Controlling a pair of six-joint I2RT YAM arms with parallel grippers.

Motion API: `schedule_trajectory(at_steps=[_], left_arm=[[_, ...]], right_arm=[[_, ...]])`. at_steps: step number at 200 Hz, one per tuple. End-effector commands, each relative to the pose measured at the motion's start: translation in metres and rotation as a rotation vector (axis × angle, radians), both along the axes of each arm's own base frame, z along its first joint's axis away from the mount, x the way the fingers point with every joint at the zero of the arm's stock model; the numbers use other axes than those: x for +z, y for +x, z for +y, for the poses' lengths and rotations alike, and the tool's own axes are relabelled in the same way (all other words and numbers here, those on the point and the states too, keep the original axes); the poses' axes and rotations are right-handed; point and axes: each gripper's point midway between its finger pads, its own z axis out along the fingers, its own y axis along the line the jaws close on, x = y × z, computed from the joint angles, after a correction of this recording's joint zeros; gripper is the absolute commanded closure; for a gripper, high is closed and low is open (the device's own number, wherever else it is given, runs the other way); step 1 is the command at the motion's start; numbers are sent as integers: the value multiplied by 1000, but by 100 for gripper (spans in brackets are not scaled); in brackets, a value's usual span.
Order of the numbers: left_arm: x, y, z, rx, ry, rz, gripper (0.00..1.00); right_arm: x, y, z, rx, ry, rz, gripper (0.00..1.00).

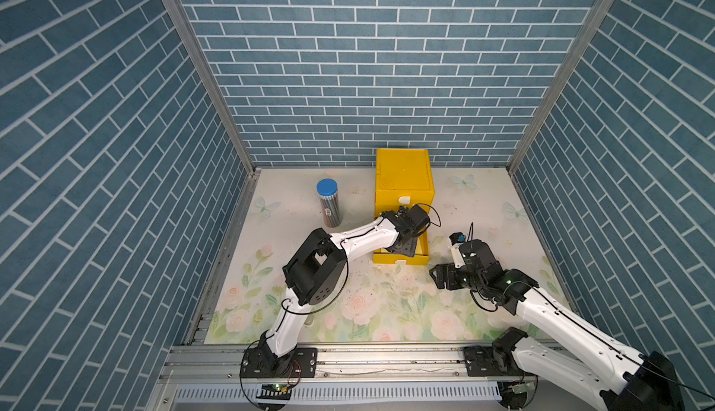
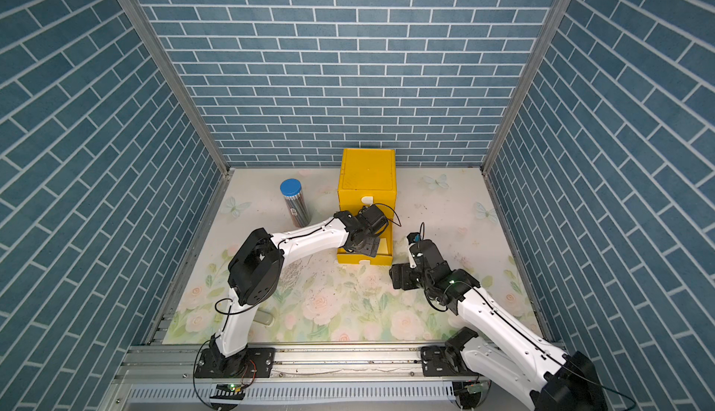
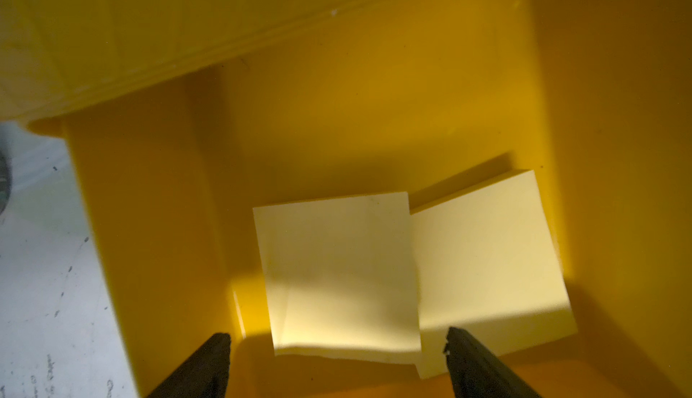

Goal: Please put the sticky notes in the drawer by color
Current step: Place the sticky notes in the drawer, then close the drawer in the storage box.

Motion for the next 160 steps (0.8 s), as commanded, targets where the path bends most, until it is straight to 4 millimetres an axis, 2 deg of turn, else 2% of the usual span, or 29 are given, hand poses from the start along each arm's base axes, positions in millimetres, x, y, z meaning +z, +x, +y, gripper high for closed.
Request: schedule_trajectory(at_steps=[1,35,62,73,87,103,114,117,121,135,160], left_arm=[[48,3,-5,-2,-81,-72,5],[148,3,-33,-87,-369,-214,5],[223,7,-44,-203,-469,-348,6],[250,17,-42,-206,-491,-402,6],[279,41,-26,-157,-494,-472,8],[289,89,3,-73,-510,-476,11],[287,116,16,-40,-495,-471,11],[291,122,20,-32,-496,-481,11],[285,130,23,-25,-482,-471,11],[281,147,27,-21,-479,-470,12],[247,162,32,-14,-449,-421,12]], right_arm=[[7,2,6,22,40,-39,14],[24,-3,38,135,179,-87,25],[30,-9,66,229,209,-119,31],[31,-12,79,267,232,-132,34],[31,-16,98,330,283,-128,37],[28,-24,122,445,358,-105,37],[19,-22,129,474,342,-87,37],[17,-20,130,480,331,-83,37],[13,-19,131,485,314,-78,37],[2,-11,133,489,262,-77,37],[-15,-1,138,506,208,-81,36]])
